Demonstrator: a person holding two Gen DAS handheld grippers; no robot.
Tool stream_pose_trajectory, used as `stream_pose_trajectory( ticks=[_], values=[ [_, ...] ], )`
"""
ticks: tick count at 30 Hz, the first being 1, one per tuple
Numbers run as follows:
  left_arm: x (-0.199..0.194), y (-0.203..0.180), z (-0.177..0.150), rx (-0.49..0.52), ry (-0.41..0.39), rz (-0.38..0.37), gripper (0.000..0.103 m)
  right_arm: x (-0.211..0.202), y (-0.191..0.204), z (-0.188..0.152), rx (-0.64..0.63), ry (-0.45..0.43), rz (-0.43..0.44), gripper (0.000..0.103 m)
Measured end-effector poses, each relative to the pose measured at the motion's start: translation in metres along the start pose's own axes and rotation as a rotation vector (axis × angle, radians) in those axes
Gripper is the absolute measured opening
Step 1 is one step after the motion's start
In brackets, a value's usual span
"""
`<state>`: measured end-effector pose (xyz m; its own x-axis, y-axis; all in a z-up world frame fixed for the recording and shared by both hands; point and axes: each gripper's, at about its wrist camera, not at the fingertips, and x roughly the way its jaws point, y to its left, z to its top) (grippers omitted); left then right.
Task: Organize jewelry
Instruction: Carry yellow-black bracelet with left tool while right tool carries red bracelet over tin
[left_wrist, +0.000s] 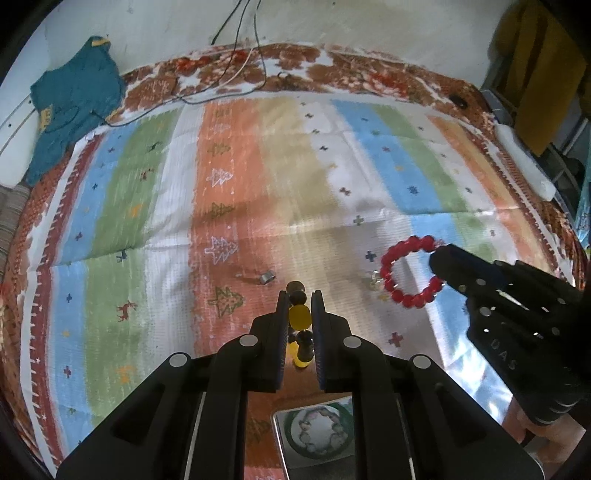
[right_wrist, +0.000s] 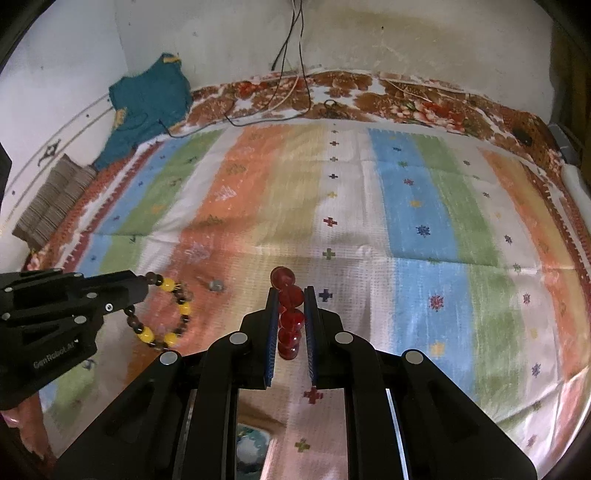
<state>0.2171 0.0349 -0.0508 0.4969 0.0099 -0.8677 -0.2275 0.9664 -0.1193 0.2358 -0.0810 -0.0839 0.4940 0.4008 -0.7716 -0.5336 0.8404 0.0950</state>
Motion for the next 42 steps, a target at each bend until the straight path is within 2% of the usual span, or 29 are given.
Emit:
stream_pose_trajectory(
  ticks=[13, 27, 31, 42],
  values=[
    [-0.038, -0.006, -0.011, 0.0, -0.069, -0.054, 0.012, -0.032, 0.013, -0.008, -0.02, -0.063, 0.051, 0.014],
    [-0.068, -0.013, -0.031, 0.031, -0.123, -0.075, 0.012, -0.062, 0.026, -0.021, -0.051, -0.116, 0.076, 0.014],
    [-0.073, -0.017, -0.038, 0.056, -0.133, -0.056, 0.012, -0.072, 0.031, -0.026, -0.08, -0.138, 0.06, 0.014],
    [-0.085, -0.019, -0.053, 0.062, -0.146, -0.076, 0.012, -0.088, 0.037, -0.039, -0.099, -0.151, 0.084, 0.014]
  ],
)
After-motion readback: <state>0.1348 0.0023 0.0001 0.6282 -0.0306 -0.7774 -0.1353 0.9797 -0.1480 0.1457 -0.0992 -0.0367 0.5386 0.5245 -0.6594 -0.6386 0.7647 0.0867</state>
